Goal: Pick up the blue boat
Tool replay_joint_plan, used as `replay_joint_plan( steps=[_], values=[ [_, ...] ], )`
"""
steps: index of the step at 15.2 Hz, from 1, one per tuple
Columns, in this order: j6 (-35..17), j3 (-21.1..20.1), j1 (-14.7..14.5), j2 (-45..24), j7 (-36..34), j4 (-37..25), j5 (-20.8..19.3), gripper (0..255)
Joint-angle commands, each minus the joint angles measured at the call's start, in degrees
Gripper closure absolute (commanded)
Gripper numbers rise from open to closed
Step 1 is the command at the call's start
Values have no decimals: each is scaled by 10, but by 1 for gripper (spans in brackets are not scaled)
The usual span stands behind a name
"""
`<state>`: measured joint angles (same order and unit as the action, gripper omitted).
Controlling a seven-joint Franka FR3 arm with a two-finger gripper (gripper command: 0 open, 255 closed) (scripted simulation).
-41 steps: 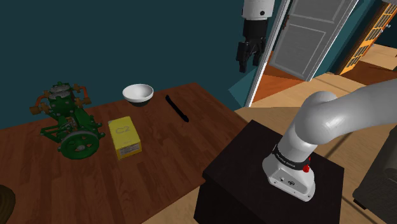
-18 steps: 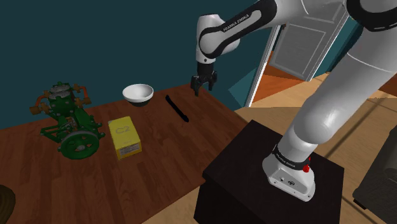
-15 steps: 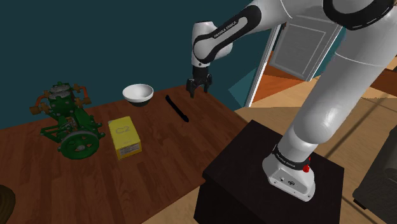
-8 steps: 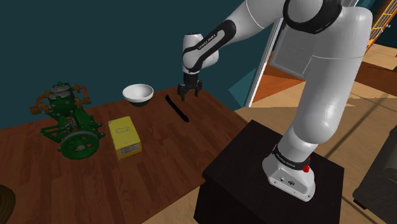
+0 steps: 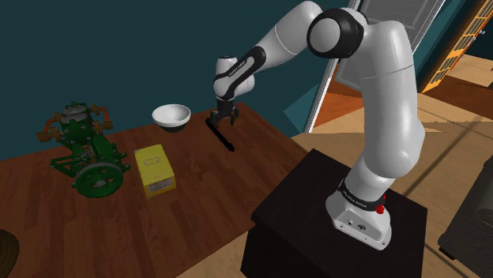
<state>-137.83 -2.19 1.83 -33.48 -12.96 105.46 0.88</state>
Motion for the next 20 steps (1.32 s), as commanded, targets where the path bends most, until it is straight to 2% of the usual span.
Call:
replay_joint_plan(
  steps=[1,3,13,14,20],
  values=[
    [-2,1,0,-44,-2,-46,1,0],
    [1,2,1,-91,-3,-100,2,0],
    [-30,3,1,-138,-2,-115,2,0],
    [-30,3,-1,-138,-3,-116,2,255],
    [-30,3,-1,-138,-3,-117,2,255]
  ],
)
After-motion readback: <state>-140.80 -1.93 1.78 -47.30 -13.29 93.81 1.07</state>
